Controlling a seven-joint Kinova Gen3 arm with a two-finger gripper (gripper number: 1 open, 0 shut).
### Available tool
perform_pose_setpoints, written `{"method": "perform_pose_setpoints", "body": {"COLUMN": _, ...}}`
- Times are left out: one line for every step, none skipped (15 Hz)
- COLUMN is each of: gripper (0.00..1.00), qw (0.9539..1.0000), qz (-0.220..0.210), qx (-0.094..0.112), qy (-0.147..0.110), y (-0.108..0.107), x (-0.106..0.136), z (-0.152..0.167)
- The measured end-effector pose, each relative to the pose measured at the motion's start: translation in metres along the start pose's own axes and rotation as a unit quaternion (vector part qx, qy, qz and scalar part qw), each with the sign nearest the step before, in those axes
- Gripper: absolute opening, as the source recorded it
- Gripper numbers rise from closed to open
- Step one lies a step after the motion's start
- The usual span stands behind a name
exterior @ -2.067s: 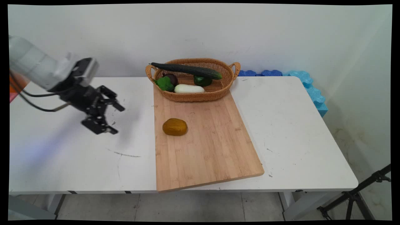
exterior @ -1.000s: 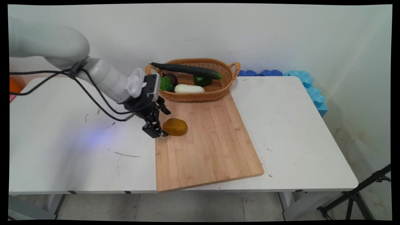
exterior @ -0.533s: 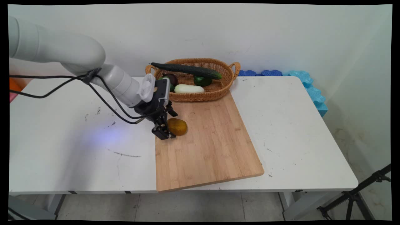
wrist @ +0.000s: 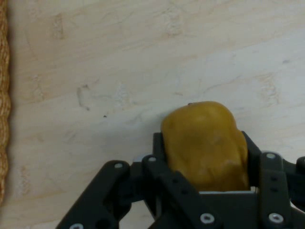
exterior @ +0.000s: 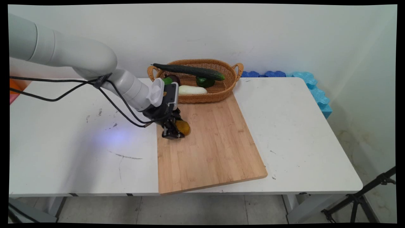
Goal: Place the picked object in the vegetable basket
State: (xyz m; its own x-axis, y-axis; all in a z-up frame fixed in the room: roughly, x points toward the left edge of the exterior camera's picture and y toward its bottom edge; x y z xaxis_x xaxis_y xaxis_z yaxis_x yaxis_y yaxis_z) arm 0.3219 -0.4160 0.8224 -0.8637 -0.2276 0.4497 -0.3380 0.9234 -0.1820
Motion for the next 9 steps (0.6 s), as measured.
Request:
{"method": "perform_pose_setpoints", "body": {"gripper": 0.0, "qw": 1.0, "qz": 0.0, "qx": 0.0, "qy": -0.001, "y": 0.0, "x": 0.001, "z": 0.001}}
{"method": "perform_pose_setpoints", "body": {"gripper": 0.0, "qw": 1.0, "qz": 0.001, "qx": 0.0, "qy": -0.001, "y": 0.0, "x": 0.001, "z": 0.001}}
{"method": "perform_pose_setpoints", "body": {"gripper": 0.0, "qw": 1.0, "qz": 0.001, "qx": 0.0, "qy": -0.001, "y": 0.0, "x": 0.003, "z": 0.002}}
{"method": "perform_pose_setpoints", "body": {"gripper": 0.0, "qw": 1.0, "qz": 0.001, "qx": 0.001, "qy": -0.001, "y": 0.0, "x": 0.004, "z": 0.002}}
{"method": "perform_pose_setpoints", "body": {"gripper": 0.0, "qw": 1.0, "qz": 0.0, "qx": 0.002, "qy": 0.0, "y": 0.0, "x": 0.006, "z": 0.002}}
{"method": "perform_pose_setpoints", "body": {"gripper": 0.0, "qw": 1.0, "qz": -0.001, "qx": 0.004, "qy": 0.0, "y": -0.001, "x": 0.007, "z": 0.002}}
{"method": "perform_pose_setpoints", "body": {"gripper": 0.0, "qw": 1.0, "qz": -0.004, "qx": 0.006, "qy": 0.001, "y": -0.003, "x": 0.01, "z": 0.001}}
{"method": "perform_pose_setpoints", "body": {"gripper": 0.0, "qw": 0.9999, "qz": -0.008, "qx": 0.011, "qy": 0.004, "y": -0.005, "x": 0.014, "z": -0.002}}
{"method": "perform_pose_setpoints", "body": {"gripper": 0.0, "qw": 0.9997, "qz": -0.015, "qx": 0.017, "qy": 0.007, "y": -0.007, "x": 0.019, "z": -0.005}}
